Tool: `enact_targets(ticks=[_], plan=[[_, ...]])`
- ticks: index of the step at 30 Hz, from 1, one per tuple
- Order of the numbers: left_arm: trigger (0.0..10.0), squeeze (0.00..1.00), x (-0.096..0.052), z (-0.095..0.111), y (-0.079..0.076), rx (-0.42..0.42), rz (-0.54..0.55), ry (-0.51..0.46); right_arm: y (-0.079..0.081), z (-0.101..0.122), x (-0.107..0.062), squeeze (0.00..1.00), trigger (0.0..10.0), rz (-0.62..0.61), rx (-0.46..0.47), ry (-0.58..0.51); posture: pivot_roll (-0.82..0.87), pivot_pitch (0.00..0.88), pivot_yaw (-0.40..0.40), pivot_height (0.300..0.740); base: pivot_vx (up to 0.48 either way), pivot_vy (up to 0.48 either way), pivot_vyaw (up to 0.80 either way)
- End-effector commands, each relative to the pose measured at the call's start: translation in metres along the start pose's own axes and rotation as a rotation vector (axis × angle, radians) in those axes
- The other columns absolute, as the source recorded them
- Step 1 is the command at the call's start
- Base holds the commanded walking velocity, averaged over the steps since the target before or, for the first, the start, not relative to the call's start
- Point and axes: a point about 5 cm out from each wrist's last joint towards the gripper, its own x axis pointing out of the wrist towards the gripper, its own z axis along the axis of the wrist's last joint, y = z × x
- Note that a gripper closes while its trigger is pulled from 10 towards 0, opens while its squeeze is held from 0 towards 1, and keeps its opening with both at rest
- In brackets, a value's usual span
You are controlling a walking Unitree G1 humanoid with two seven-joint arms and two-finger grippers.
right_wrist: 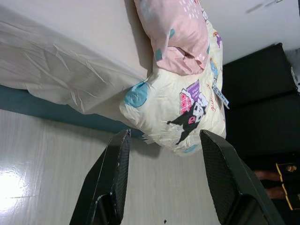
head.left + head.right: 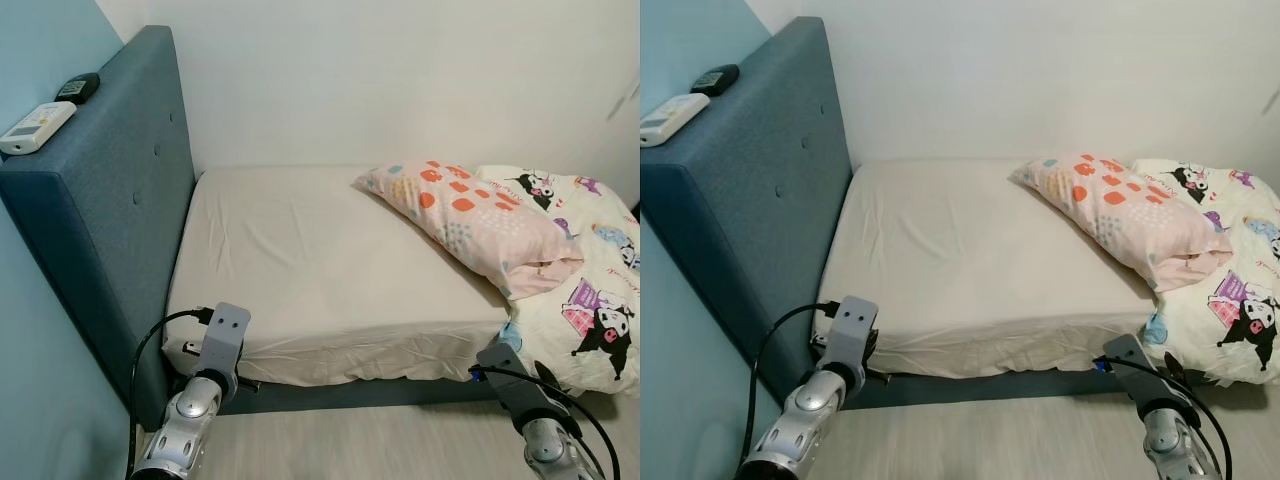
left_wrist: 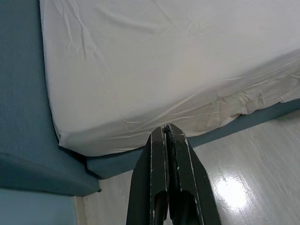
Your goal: Clean up the room
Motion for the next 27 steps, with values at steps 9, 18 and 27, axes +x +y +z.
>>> enact_targets(ticks=[9, 18, 27], plan=[[10.0, 0.0, -0.0036, -0.0016, -0.0016, -0.002, 0.008, -0.004, -0.0014, -0.0117, -0.0043, 0.0, 10.0, 0.003, 0.013, 0.033, 0.1, 0.032, -0.122, 0.74, 0.0, 0.0, 0.0], [10.0, 0.0, -0.0031, -0.0008, -0.0011, -0.001, 0.01, -0.007, -0.0008, -0.0113, -0.0041, 0.0, 10.0, 0.004, 0.014, 0.032, 0.1, 0.028, -0.125, 0.74, 0.0, 0.0, 0.0], [10.0, 0.0, -0.003, 0.0004, -0.0004, 0.002, 0.012, -0.008, -0.0012, -0.0099, -0.003, 0.0, 10.0, 0.004, 0.015, 0.03, 0.11, 0.032, -0.133, 0.74, 0.0, 0.0, 0.0]])
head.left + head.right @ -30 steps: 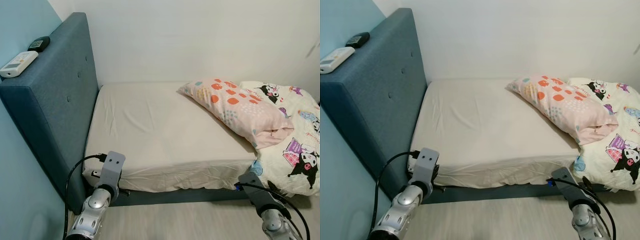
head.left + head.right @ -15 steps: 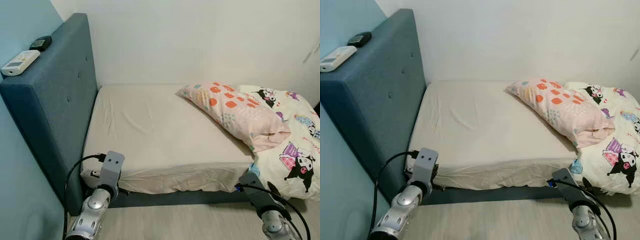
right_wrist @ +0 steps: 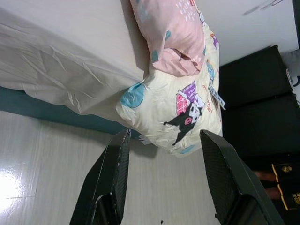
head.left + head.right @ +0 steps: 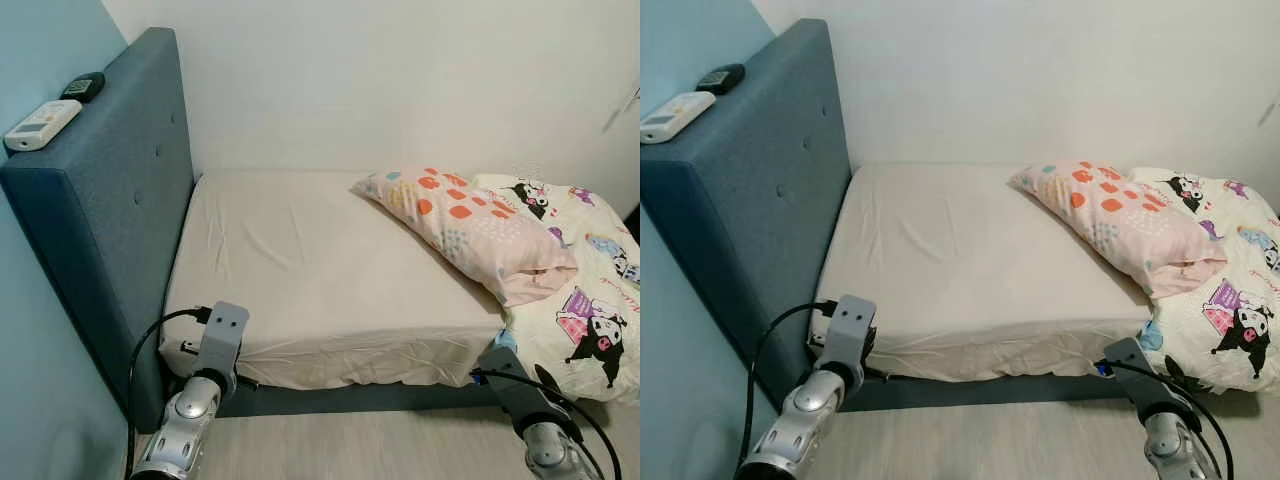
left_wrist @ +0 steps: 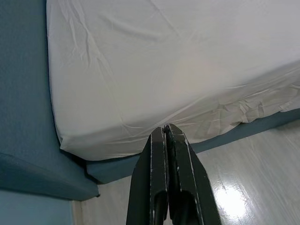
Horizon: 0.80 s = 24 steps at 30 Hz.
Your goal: Clean up the room
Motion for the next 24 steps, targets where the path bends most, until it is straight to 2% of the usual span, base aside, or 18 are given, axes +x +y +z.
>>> enact_targets(ticks=[1, 24], plan=[[10.0, 0.0, -0.0017, -0.0023, -0.0014, 0.004, -0.002, 0.009, -0.0026, -0.0061, -0.0011, 0.0, 10.0, -0.001, 0.007, 0.023, 0.11, 0.03, -0.134, 0.74, 0.0, 0.0, 0.0], [10.0, 0.0, -0.0013, -0.0002, 0.0, 0.009, 0.006, 0.0, -0.0042, -0.0062, -0.0002, 0.0, 10.0, -0.001, 0.007, 0.025, 0.11, 0.023, -0.145, 0.74, 0.0, 0.0, 0.0]])
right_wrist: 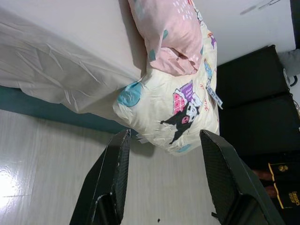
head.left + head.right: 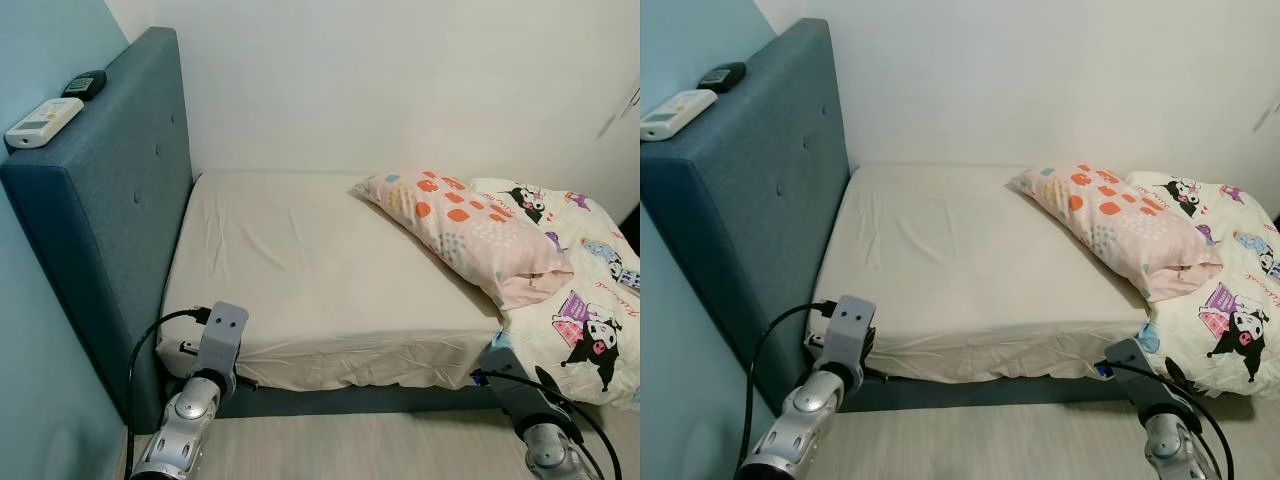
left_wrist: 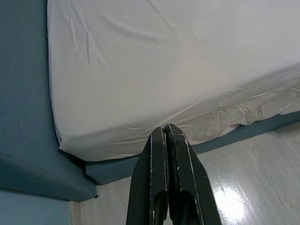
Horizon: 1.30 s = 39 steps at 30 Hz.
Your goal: Clean up the room
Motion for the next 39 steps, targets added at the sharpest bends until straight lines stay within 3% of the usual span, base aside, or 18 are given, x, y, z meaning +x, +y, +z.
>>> enact_targets(ticks=[1, 39], plan=[[10.0, 0.0, -0.0007, 0.0005, 0.0, 0.009, -0.001, -0.001, -0.0049, -0.0043, 0.0, 0.0, 10.0, -0.005, 0.007, 0.015, 0.11, 0.023, -0.139, 0.74, 0.0, 0.0, 0.0], [10.0, 0.0, -0.002, 0.0018, 0.0067, 0.011, 0.028, -0.007, -0.0045, -0.0041, 0.0004, 0.0, 10.0, -0.005, 0.007, 0.016, 0.13, 0.02, -0.165, 0.74, 0.0, 0.0, 0.0]])
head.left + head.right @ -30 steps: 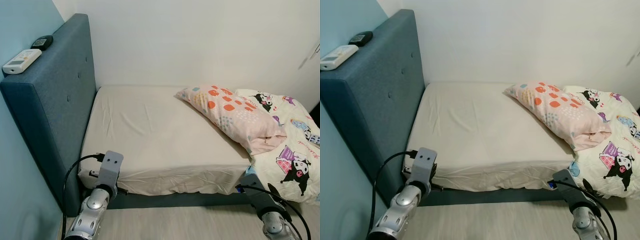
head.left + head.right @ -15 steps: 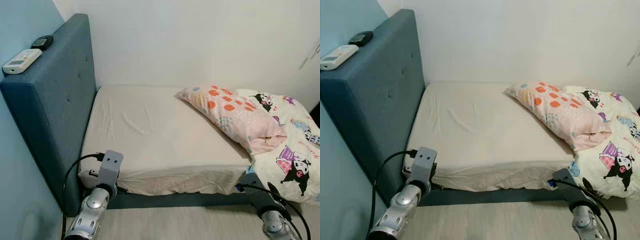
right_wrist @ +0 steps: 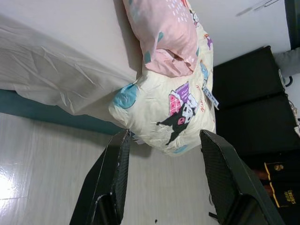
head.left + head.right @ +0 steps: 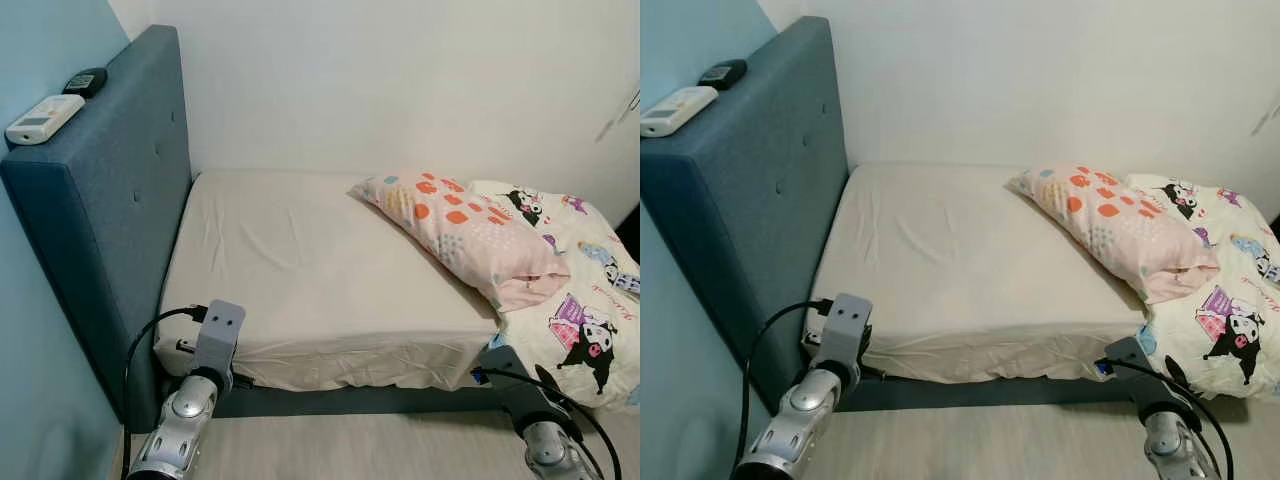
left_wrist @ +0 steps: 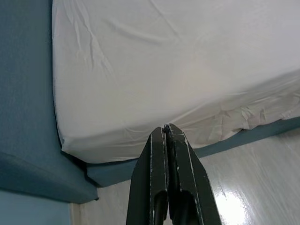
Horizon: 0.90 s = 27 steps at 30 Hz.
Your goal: Clean up the room
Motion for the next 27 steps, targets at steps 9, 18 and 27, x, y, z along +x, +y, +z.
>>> enact_targets(ticks=[9, 18, 27], plan=[[10.0, 0.0, -0.0009, -0.002, 0.0041, 0.004, 0.014, 0.01, -0.0042, -0.006, -0.0011, 0.0, 10.0, -0.002, -0.005, 0.016, 0.13, 0.019, -0.165, 0.74, 0.0, 0.0, 0.0], [10.0, 0.0, -0.0011, -0.0024, 0.0037, 0.003, 0.017, 0.011, -0.0045, -0.0076, -0.002, 0.0, 10.0, -0.002, -0.005, 0.016, 0.13, 0.02, -0.164, 0.74, 0.0, 0.0, 0.0], [10.0, 0.0, -0.0012, -0.002, 0.0053, 0.003, 0.018, 0.01, -0.0045, -0.0093, -0.0029, 0.0, 10.0, -0.002, -0.005, 0.018, 0.13, 0.022, -0.163, 0.74, 0.0, 0.0, 0.0]])
